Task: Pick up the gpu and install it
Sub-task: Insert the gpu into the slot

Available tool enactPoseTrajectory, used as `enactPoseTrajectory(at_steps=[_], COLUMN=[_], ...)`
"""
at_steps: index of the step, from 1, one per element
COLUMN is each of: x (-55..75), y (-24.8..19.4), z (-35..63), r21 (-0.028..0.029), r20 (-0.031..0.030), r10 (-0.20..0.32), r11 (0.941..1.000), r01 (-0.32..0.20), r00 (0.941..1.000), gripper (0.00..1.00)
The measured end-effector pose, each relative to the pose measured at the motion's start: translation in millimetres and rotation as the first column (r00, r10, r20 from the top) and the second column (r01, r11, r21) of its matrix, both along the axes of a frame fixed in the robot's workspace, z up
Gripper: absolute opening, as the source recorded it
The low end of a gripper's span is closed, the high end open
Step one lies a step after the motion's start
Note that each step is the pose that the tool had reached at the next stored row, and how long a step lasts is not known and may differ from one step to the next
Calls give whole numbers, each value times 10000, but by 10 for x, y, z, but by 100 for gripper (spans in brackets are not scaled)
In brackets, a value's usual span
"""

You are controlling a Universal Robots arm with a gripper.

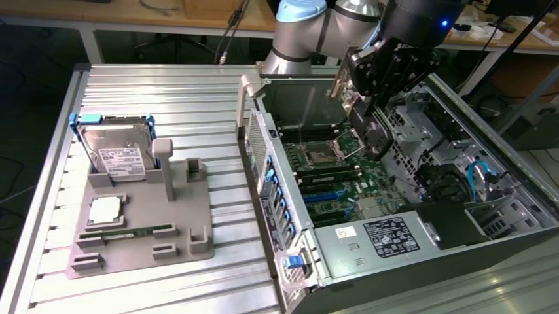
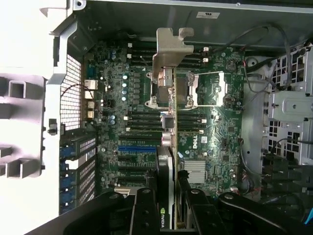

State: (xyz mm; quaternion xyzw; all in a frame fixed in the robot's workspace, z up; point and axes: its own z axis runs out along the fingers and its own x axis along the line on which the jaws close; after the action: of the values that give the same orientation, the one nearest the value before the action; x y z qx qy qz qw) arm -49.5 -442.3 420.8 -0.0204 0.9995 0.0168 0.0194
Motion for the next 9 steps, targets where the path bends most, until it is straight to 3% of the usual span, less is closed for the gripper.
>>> enactPoseTrajectory(at_steps=[9], x=[0], y=[1], z=[0], r21=[0], r20=[0], r10=[495], r11=[9988], r01=[-495], r00=[9988], gripper=[27])
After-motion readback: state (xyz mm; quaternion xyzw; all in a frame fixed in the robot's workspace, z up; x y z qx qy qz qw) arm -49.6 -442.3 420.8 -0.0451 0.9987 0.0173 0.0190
